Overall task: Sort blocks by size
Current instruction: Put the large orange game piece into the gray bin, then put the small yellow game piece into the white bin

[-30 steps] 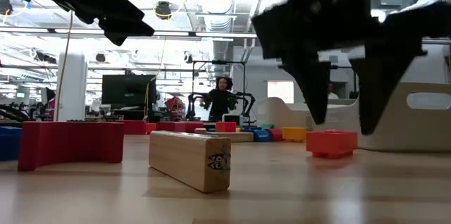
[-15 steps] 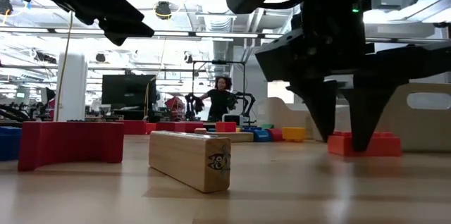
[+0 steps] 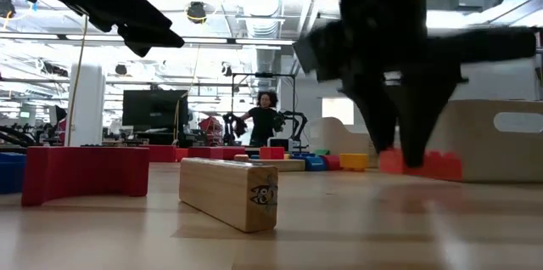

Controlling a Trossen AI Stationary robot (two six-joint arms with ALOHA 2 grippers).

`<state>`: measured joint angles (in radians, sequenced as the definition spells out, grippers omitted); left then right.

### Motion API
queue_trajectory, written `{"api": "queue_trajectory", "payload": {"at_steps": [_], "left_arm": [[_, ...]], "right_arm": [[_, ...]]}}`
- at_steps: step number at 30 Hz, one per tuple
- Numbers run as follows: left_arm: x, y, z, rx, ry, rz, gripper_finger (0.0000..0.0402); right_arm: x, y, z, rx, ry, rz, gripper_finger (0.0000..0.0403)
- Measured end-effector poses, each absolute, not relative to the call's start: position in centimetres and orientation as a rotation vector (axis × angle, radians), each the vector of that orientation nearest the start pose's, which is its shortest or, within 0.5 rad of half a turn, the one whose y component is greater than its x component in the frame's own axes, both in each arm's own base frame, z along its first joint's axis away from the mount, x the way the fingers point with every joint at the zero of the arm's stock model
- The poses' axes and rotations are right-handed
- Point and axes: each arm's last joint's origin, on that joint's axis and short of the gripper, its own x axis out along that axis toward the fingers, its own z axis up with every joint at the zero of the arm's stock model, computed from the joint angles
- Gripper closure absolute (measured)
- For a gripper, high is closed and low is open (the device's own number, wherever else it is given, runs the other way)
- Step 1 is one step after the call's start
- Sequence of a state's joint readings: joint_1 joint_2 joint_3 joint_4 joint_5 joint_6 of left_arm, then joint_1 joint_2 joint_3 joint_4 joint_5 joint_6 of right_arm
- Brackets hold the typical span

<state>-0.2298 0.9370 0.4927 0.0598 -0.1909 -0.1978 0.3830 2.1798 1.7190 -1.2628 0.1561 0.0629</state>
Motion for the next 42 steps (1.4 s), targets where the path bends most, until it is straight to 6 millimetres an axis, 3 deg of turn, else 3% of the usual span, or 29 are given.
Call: {"api": "queue_trajectory", "payload": {"at_steps": [6,13,18,22,27,31,38,42], "left_arm": [[19.6,-4.0,22.9,-0.116,0.377,-0.001,0.0226],[19.6,-4.0,22.9,-0.116,0.379,-0.001,0.0226],[19.6,-4.0,22.9,-0.125,0.38,0.001,0.0226],[19.5,-4.0,22.8,-0.139,0.392,0.006,0.0226],[19.4,-4.0,22.5,-0.168,0.427,0.014,0.0226],[19.3,-4.7,22.5,-0.212,0.425,-0.008,0.0226],[18.6,-6.7,22.5,-0.266,0.446,-0.093,0.0227],[18.4,-7.3,22.5,-0.248,0.428,-0.058,0.023]], "right_arm": [[36.9,14.1,19.9,-0.409,1.62,0.026,0.0253],[34.5,12.2,24.9,-0.469,1.53,-0.294,0.0244],[32.7,11.0,27.5,-0.345,1.509,-0.444,0.0248],[31.6,10.5,27.6,-0.252,1.525,-0.473,0.0232],[30.1,9.7,26.3,-0.177,1.593,-0.524,0.0181],[29.5,9.7,26.5,-0.143,1.58,-0.552,0.0155],[29.1,11.4,27.1,-0.195,1.395,-0.592,0.015],[30.9,11.8,26.8,-0.105,1.252,-0.541,0.015]]}}
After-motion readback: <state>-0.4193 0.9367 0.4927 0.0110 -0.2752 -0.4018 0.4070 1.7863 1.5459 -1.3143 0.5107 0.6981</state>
